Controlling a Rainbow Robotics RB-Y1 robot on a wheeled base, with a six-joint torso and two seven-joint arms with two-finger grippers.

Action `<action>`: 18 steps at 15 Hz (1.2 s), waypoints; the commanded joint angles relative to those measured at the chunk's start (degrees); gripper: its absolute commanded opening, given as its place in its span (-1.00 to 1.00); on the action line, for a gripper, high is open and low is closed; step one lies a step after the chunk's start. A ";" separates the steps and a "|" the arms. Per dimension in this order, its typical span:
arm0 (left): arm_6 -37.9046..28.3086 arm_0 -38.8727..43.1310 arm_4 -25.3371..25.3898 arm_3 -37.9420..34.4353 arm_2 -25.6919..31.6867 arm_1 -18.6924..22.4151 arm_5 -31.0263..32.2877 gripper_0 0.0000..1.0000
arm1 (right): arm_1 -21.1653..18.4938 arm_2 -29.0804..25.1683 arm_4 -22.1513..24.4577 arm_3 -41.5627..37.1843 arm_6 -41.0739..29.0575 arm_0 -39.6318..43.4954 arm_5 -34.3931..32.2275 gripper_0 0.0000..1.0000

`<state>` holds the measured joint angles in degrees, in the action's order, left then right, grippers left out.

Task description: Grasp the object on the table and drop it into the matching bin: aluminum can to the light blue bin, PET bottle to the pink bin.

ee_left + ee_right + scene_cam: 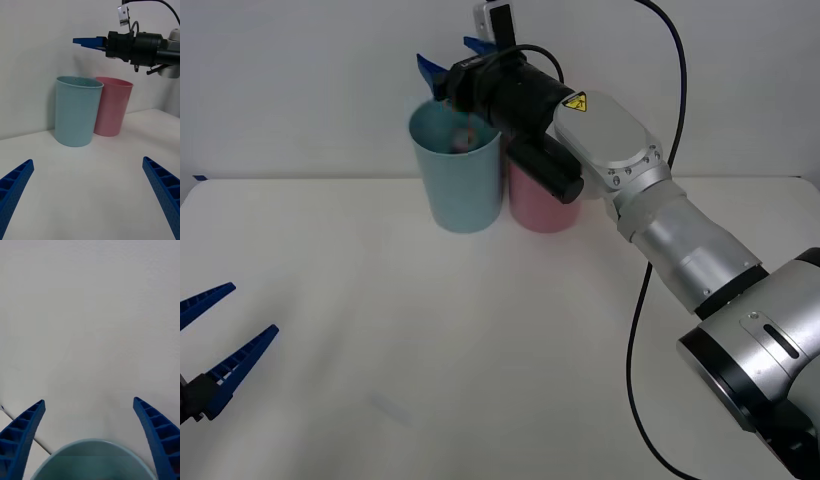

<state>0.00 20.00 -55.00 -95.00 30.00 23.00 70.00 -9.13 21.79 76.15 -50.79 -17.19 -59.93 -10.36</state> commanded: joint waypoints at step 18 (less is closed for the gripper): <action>0.00 0.00 0.00 0.00 0.00 0.00 0.00 1.00 | -17.33 0.88 -1.09 -40.18 1.63 28.73 -5.63 1.00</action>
<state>0.00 20.00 -55.00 -95.00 30.00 23.00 70.00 -25.26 22.81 75.07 -88.43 -15.57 -33.18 -15.99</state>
